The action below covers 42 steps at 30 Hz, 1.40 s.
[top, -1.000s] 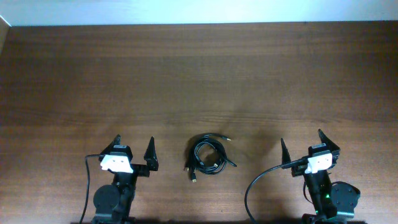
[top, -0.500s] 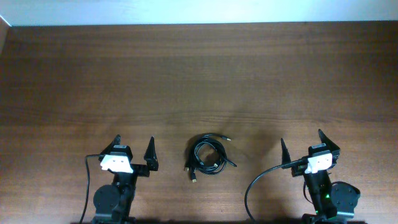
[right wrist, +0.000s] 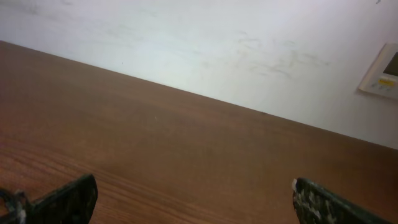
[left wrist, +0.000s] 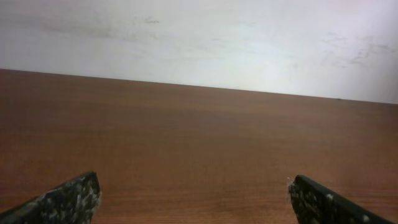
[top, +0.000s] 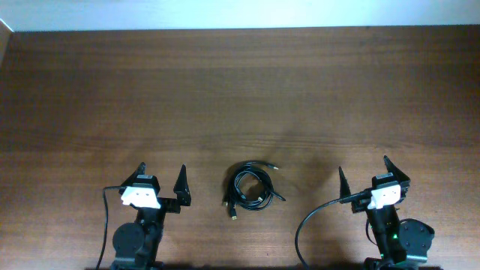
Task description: Untangle cables
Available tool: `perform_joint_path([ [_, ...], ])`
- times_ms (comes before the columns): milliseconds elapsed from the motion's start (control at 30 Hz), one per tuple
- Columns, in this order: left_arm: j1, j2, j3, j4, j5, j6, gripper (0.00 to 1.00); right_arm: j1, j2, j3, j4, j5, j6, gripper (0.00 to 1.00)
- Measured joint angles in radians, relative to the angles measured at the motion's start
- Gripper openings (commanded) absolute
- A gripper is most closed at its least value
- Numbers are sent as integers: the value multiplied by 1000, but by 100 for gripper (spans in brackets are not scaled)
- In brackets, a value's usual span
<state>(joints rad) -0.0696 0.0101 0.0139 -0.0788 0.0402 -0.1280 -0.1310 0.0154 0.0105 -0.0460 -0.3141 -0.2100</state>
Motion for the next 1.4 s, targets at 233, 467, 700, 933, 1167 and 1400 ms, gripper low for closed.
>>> perform_joint_path([
  [233, 0, 0, 0, 0, -15, 0, 99, 0, 0, 0, 0, 0, 0, 99],
  [467, 0, 0, 0, 0, -15, 0, 99, 0, 0, 0, 0, 0, 0, 99],
  [700, 0, 0, 0, 0, -15, 0, 99, 0, 0, 0, 0, 0, 0, 99],
  [933, 0, 0, 0, 0, -15, 0, 99, 0, 0, 0, 0, 0, 1, 99],
  [1167, 0, 0, 0, 1, -11, 0, 99, 0, 0, 0, 0, 0, 0, 99],
  [1400, 0, 0, 0, 0, -8, 0, 99, 0, 0, 0, 0, 0, 1, 99],
])
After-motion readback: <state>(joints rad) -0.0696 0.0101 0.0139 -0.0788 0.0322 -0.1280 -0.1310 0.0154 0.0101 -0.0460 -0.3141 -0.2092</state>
